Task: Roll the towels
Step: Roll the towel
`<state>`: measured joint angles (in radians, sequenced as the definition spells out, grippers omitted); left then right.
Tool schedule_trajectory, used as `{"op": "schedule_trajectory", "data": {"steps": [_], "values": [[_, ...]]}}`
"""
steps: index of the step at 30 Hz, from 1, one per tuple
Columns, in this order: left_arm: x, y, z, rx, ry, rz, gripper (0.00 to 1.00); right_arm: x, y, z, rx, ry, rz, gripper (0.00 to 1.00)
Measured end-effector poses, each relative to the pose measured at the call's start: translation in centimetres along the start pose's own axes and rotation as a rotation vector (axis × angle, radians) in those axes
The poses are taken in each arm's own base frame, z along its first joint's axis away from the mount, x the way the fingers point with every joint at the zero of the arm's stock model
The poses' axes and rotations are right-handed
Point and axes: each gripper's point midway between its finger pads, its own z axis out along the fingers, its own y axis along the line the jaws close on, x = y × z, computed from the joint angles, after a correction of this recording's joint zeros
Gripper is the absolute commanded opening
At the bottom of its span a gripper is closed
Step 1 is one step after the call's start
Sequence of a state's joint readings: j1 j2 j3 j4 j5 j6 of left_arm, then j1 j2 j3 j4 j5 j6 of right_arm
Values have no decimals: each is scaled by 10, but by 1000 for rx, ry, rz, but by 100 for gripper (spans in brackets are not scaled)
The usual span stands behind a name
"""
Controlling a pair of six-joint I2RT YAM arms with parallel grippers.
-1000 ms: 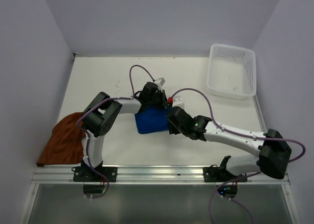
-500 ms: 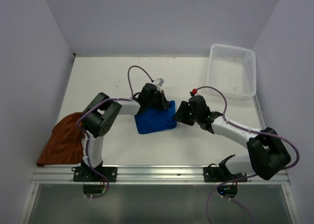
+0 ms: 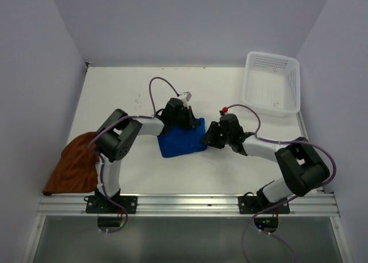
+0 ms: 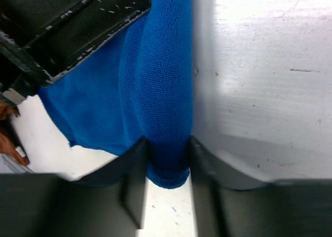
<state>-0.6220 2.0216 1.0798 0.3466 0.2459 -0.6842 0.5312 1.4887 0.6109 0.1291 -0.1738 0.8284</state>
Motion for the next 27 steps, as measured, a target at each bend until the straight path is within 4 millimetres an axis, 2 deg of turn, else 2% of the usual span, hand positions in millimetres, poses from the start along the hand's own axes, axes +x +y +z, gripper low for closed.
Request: {"op": "schedule_trajectory", "data": {"steps": [2, 3, 6, 9, 15, 18, 23, 27], "values": [[0, 0, -1, -3, 0, 0, 0, 2, -4, 3, 9, 6, -18, 24], [0, 1, -1, -5, 0, 0, 0, 2, -6, 5, 12, 8, -29, 17], [0, 1, -2, -10, 1, -1, 0, 3, -10, 6, 13, 3, -67, 7], [0, 1, -3, -15, 7, -2, 5, 2, -13, 5, 16, -11, -111, 0], [1, 1, -6, -30, 30, 3, 25, 3, -13, 0, 69, -53, -256, 0], [1, 0, -10, -42, 46, 2, 32, 7, -6, 0, 113, -65, -357, 0], [2, 0, -20, -67, 77, -3, 36, 17, 6, -3, 203, -91, -505, 0], [0, 3, -32, -88, 94, -8, 40, 21, 8, -4, 285, -110, -590, 0]]}}
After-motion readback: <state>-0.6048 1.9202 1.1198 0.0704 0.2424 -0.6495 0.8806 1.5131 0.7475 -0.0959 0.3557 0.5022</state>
